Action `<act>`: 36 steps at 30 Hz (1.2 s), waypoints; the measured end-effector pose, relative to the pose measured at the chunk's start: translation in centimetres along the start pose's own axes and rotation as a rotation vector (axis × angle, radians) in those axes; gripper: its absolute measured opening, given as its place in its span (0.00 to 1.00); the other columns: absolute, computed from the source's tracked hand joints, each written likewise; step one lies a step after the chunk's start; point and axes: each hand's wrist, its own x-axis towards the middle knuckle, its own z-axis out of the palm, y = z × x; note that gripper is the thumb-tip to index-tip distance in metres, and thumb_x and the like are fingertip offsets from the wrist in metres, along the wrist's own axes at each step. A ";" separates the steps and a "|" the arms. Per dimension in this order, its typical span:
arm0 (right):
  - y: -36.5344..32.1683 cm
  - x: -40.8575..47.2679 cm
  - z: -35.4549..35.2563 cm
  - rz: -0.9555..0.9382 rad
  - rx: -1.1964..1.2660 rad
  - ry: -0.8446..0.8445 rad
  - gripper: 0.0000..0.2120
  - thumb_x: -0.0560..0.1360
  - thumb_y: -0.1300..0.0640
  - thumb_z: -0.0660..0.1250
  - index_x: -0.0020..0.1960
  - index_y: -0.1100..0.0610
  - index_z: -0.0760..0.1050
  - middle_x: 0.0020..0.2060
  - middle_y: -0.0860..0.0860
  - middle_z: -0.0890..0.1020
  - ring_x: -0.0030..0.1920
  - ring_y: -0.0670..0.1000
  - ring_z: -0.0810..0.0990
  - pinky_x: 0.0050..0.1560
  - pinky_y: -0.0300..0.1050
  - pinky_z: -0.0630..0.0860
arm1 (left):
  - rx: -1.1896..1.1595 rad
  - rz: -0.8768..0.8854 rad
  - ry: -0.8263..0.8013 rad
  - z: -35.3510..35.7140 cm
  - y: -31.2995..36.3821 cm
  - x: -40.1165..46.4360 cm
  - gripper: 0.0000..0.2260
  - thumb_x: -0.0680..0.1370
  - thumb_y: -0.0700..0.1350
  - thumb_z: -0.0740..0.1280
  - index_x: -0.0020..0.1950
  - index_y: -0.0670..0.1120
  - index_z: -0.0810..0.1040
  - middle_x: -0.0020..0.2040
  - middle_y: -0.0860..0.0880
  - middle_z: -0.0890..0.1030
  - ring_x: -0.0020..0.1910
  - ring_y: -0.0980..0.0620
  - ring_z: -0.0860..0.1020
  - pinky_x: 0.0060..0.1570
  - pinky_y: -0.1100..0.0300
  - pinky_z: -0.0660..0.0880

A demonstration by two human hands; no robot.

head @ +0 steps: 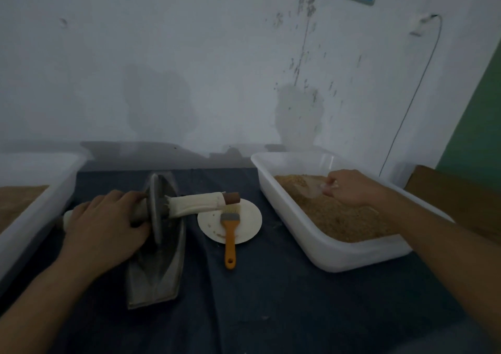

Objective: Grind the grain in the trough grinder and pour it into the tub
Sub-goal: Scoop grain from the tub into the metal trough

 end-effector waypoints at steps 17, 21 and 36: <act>2.0 -2.4 -0.4 -0.068 -0.255 0.045 0.12 0.79 0.38 0.64 0.63 0.35 0.75 0.62 0.43 0.79 0.55 0.48 0.77 0.54 0.47 0.76 | -0.109 -0.015 0.069 -0.2 -0.1 -0.6 0.11 0.78 0.55 0.70 0.58 0.54 0.78 0.53 0.49 0.83 0.54 0.41 0.82 0.45 0.49 0.72; 2.1 -2.3 -0.8 -0.066 -0.226 0.031 0.14 0.80 0.38 0.65 0.64 0.37 0.76 0.61 0.43 0.79 0.51 0.46 0.75 0.49 0.45 0.73 | -0.115 -0.025 0.059 -0.4 -0.1 -0.6 0.12 0.78 0.56 0.70 0.58 0.53 0.78 0.53 0.48 0.83 0.53 0.41 0.81 0.46 0.48 0.73; 3.3 -3.7 -1.9 -0.143 0.345 0.044 0.07 0.81 0.43 0.66 0.54 0.42 0.80 0.41 0.46 0.85 0.42 0.46 0.84 0.51 0.53 0.82 | -0.383 -0.125 0.087 0.0 -0.6 -0.7 0.08 0.81 0.56 0.67 0.58 0.56 0.74 0.54 0.45 0.84 0.55 0.38 0.81 0.48 0.47 0.73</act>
